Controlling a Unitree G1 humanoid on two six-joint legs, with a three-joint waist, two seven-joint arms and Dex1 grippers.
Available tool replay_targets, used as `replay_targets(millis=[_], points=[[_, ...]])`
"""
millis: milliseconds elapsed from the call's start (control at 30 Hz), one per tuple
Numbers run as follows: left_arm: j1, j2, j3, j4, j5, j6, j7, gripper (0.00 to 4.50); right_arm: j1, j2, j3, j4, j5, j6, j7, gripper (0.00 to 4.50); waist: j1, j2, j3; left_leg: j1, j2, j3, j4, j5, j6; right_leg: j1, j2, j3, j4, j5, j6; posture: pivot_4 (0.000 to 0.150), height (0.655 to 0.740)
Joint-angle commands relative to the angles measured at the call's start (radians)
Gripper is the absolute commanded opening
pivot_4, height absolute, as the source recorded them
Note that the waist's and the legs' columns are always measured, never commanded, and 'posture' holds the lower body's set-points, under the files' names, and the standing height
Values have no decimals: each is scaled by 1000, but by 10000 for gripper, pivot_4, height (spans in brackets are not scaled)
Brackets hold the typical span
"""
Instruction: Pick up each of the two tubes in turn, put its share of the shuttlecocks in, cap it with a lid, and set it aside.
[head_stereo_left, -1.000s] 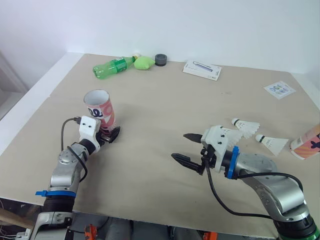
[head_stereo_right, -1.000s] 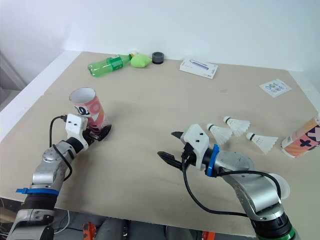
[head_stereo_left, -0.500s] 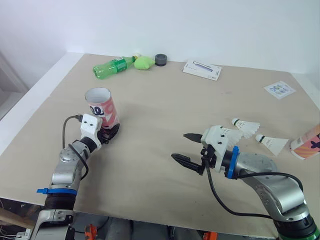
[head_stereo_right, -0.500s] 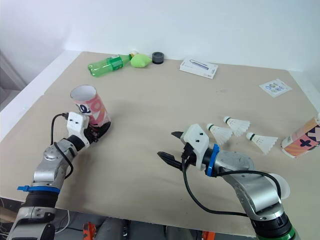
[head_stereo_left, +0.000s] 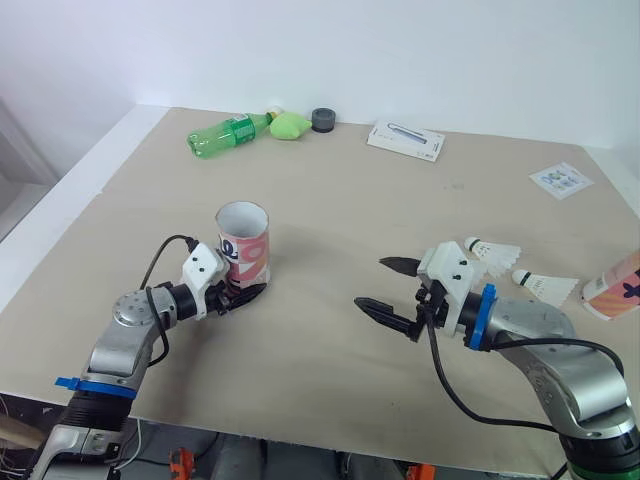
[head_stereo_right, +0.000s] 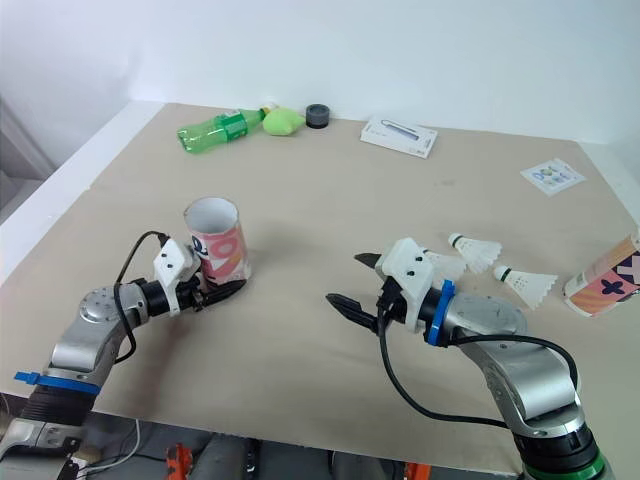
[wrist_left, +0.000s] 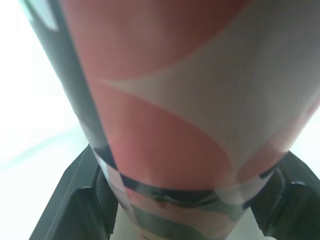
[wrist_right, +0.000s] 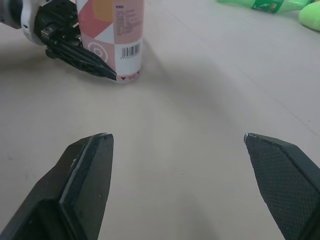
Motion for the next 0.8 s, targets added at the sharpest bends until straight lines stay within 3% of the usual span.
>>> replay_targets(millis=[33, 467, 800], points=[[-13, -19, 7, -8, -25, -16, -14, 28202, -5, -2, -25, -28, 13, -11, 1, 45000, 0, 0, 0, 0, 0, 0, 0, 0, 0, 0, 0, 0, 0, 0, 0, 1500, 7294], [25, -52, -61, -5, -18, -138, -151, 28202, -6, -27, -46, -28, 17, -2, 13, 45000, 0, 0, 0, 0, 0, 0, 0, 0, 0, 0, 0, 0, 0, 0, 0, 1500, 7294], [-51, -62, -117, 63, 11, -195, -216, 28202, 33, -66, -118, -20, 21, -1, 19, 45000, 3, 0, 0, 0, 0, 0, 0, 1, 1, 0, 0, 0, 0, 0, 0, 1500, 7294]])
